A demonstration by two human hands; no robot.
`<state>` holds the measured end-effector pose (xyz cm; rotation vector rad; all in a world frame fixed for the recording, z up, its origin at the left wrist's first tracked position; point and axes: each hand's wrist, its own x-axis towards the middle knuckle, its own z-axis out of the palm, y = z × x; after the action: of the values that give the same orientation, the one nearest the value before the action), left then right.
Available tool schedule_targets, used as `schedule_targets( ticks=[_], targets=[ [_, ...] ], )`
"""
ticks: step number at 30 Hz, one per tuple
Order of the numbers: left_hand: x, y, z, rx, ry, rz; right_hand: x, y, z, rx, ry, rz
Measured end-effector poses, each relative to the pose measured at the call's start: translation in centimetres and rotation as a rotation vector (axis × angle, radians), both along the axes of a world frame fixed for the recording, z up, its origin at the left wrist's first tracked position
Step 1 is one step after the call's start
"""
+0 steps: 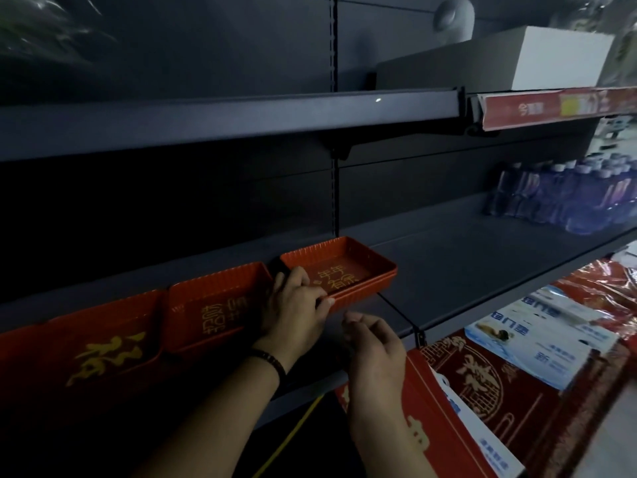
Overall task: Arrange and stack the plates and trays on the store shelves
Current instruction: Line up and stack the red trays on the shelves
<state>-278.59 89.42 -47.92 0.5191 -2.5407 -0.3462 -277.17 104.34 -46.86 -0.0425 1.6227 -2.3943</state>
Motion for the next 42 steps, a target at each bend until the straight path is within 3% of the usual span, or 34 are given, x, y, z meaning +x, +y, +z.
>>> schedule_targets(
  ticks=[2,5,13,18,23,32,36,42],
  targets=[
    [0.6,-0.2,0.1,-0.222,-0.093,0.038,-0.1,0.0,-0.1,0.029,0.021,-0.003],
    [1.2,-0.6,0.6,-0.366,-0.167,0.065,-0.2,0.1,-0.3,0.115,0.075,-0.015],
    [3.1,-1.0,1.7,-0.457,-0.305,0.098,0.3,-0.3,-1.0,0.435,0.300,0.073],
    [7.5,-1.9,2.5,-0.378,-0.192,0.076,1.6,-0.8,-0.8,0.738,0.518,0.175],
    [18.7,-4.9,4.7,-0.344,-0.203,0.118,4.8,-2.5,0.8,0.848,0.654,0.304],
    [41.7,-11.0,5.3,-0.149,-0.169,0.347,14.2,-9.5,3.0,0.845,0.868,0.610],
    [48.5,-13.1,5.4,-0.007,-0.028,0.456,19.6,-13.1,1.7,0.857,0.977,0.775],
    [56.6,-17.1,4.8,0.013,0.148,0.656,26.7,-17.0,0.0,0.861,1.063,0.878]
  ],
)
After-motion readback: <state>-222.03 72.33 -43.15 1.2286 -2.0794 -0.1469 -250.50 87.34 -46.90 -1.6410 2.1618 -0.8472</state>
